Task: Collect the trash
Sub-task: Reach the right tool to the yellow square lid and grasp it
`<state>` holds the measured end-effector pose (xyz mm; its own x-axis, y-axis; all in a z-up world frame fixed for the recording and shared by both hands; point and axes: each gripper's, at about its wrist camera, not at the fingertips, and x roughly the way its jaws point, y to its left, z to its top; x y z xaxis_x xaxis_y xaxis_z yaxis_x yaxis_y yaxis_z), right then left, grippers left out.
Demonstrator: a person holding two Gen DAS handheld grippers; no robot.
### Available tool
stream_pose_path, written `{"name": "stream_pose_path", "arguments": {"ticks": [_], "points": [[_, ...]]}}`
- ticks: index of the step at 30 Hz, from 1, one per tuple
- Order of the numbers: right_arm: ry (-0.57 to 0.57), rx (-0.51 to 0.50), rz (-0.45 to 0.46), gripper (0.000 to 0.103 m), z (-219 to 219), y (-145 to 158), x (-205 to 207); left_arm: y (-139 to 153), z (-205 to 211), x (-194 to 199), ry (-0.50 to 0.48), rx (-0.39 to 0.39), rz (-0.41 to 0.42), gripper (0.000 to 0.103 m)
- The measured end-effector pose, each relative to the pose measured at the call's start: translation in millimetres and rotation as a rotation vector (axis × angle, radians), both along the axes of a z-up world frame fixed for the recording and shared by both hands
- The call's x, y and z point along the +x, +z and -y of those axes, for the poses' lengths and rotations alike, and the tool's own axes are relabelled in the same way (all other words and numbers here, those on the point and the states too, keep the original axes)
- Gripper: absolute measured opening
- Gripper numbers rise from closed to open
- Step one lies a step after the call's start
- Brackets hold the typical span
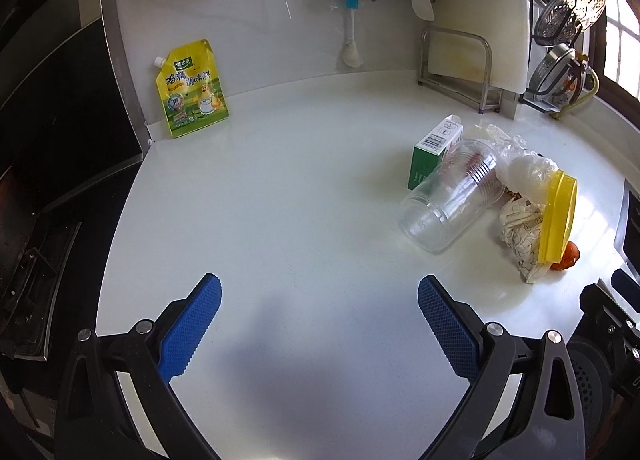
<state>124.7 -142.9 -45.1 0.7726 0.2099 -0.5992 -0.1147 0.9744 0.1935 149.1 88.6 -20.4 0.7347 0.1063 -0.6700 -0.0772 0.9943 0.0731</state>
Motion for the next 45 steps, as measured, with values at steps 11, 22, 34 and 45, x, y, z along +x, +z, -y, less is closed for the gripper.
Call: {"name": "stream_pose_path", "arguments": {"ticks": [11, 22, 34, 45], "points": [[0.065, -0.025, 0.05, 0.091, -11.9, 10.1, 38.3, -8.1, -1.8, 16.0, -0.025, -0.042, -0.024, 0.097], [0.099, -0.108, 0.063, 0.091, -23.3, 7.4, 61.0, -13.7, 6.1, 17.9, -0.059, -0.022, -0.038, 0.097], [0.133, -0.114, 0.087, 0.074, -28.4, 13.2, 58.0, -10.4, 7.4, 19.4, -0.123, -0.062, -0.036, 0.097], [0.126, -0.077, 0.113, 0.07, -23.1, 20.6, 41.9, -6.9, 11.1, 19.4, -0.172, -0.098, -0.033, 0.097]]}}
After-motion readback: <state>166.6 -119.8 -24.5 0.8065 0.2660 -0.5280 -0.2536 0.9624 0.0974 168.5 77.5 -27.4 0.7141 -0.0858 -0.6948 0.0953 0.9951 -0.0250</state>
